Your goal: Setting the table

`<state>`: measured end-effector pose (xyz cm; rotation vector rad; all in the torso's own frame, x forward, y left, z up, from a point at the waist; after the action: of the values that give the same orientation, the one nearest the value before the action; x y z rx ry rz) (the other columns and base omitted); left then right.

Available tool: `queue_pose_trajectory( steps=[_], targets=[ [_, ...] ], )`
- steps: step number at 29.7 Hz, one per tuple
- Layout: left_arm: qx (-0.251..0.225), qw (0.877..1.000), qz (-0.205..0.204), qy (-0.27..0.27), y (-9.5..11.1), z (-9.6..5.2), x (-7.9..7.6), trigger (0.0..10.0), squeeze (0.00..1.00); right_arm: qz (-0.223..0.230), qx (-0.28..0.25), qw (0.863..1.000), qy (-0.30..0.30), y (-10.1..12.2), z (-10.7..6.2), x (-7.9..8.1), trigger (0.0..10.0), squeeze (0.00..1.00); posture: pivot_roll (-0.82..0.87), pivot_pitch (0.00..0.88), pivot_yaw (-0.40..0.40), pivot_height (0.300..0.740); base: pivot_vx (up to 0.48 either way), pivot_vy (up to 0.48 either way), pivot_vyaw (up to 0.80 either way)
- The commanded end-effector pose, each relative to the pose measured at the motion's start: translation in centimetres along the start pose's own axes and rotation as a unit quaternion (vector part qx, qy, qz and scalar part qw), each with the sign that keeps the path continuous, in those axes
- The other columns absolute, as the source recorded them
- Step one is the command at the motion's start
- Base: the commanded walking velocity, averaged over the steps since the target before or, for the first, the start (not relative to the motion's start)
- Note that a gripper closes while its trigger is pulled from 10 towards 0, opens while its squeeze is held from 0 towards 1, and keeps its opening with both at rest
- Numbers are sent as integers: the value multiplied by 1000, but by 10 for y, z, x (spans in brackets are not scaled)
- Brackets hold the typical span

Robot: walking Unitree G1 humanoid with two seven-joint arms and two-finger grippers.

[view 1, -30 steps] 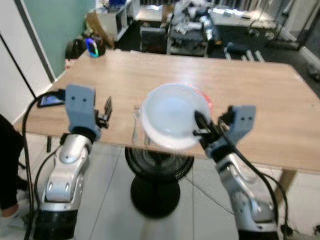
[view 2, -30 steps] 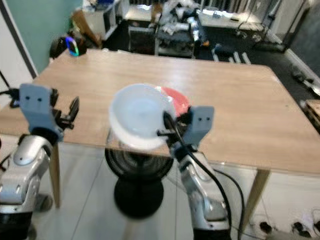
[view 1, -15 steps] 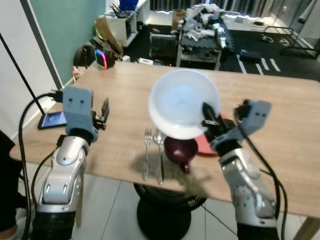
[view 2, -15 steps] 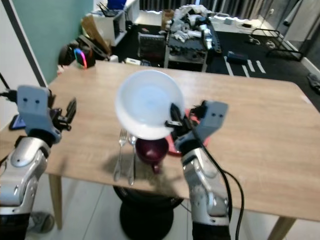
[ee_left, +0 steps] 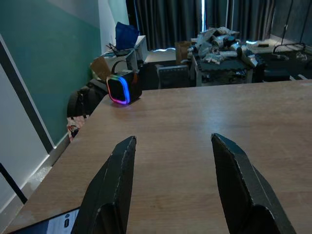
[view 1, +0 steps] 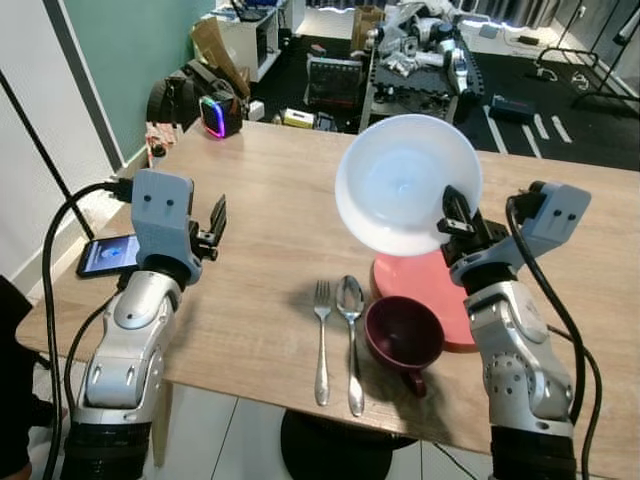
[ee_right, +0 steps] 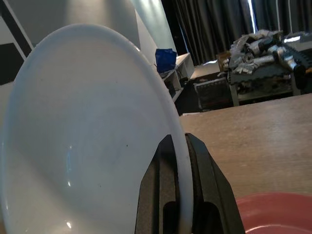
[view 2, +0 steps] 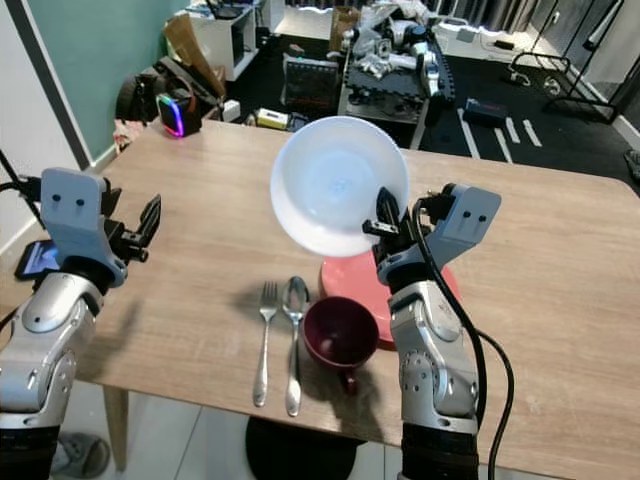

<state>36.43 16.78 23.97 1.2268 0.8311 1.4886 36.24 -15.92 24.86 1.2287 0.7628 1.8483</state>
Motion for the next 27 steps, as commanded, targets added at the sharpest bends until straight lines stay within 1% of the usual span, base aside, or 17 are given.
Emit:
queue_pose_trajectory(
  steps=[1, 3, 6, 7, 9, 12, 14, 17, 18, 19, 20, 21, 22, 23, 24, 25, 27],
  targets=[
    [5, 1000, -1, -5, -2, -2, -2, 10000, 0, -11, -1, 1000, 6, 1, 0, 2, 10000, 0, -8, 0, 64, 740, 0, 0, 0],
    [6, 1000, -3, -6, -2, -2, -2, 10000, 0, -25, 8, 999, 25, -2, 2, 10, 10000, 0, -3, 0, 62, 740, 0, 0, 0],
    [8, 1000, -4, -7, -3, -2, -2, 10000, 0, -30, 13, 999, 32, -3, 4, 14, 10000, 0, 1, 0, 60, 740, 0, 0, 0],
    [15, 1000, -4, -10, -5, -3, -2, 10000, 0, -46, 28, 998, 37, -10, 7, 19, 10000, 0, 5, 0, 58, 740, 0, 0, 0],
    [17, 1000, -4, -11, -5, -3, -2, 10000, 0, -52, 34, 997, 38, -13, 8, 21, 10000, 0, 5, 0, 58, 740, 0, 0, 0],
    [21, 1000, -3, -13, -7, -4, -3, 10000, 0, -49, 43, 997, 44, -18, 11, 27, 10000, 0, 14, 0, 53, 740, 0, 0, 0],
    [26, 999, -2, -20, -8, -5, -6, 10000, 0, -46, 63, 995, 55, -32, 19, 40, 10000, 0, 28, 0, 45, 740, 0, 0, 0],
    [27, 999, -2, -25, -8, -5, -9, 10000, 0, -42, 71, 995, 60, -38, 22, 45, 10000, 0, 31, 0, 44, 740, 0, 0, 0],
    [30, 999, -2, -31, -8, -6, -12, 10000, 0, -38, 78, 994, 63, -44, 25, 50, 10000, 0, 42, 0, 41, 740, 0, 0, 0],
    [30, 999, -2, -31, -8, -6, -12, 10000, 0, -38, 78, 994, 63, -44, 25, 50, 10000, 0, 42, 0, 41, 740, 0, 0, 0],
    [34, 998, 4, -43, -10, -7, -17, 10000, 0, -31, 88, 994, 61, -51, 29, 53, 10000, 0, 45, 0, 39, 740, 0, 0, 0],
    [38, 997, 6, -60, -10, -9, -22, 10000, 0, -25, 106, 993, 54, -61, 34, 54, 10000, 0, 62, 4, 33, 740, 0, 0, 0],
    [38, 997, 6, -60, -10, -9, -22, 10000, 0, -25, 106, 993, 54, -61, 34, 54, 10000, 0, 62, 4, 33, 740, 0, 0, 0],
    [40, 996, 7, -78, -11, -14, -27, 10000, 0, -17, 121, 992, 42, -70, 39, 53, 10000, 0, 76, 11, 30, 740, 0, 0, 0],
    [43, 995, 9, -94, -11, -21, -28, 10000, 0, -4, 134, 991, 24, -78, 43, 49, 10000, 0, 99, 27, 24, 740, 0, 0, 0],
    [43, 995, 9, -94, -11, -21, -28, 10000, 0, -4, 134, 991, 24, -78, 43, 49, 10000, 0, 99, 27, 24, 740, 0, 0, 0],
    [48, 993, 14, -109, -10, -30, -25, 10000, 0, 8, 147, 989, 1, -84, 47, 43, 10000, 0, 120, 38, 20, 740, 0, 0, 0]
  ],
)
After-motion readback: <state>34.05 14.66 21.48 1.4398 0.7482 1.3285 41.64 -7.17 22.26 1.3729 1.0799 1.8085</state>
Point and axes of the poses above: a point about 5 cm out from each wrist's last joint towards the gripper, its own z axis pointing out of the wrist towards the gripper, its own y axis along the axis of the wrist's last joint, x = y × z, the point moved 5 cm from there along z, pointing out of the wrist towards the gripper, and after that the axes turned 10 degrees about z, right-handed, at the moved point
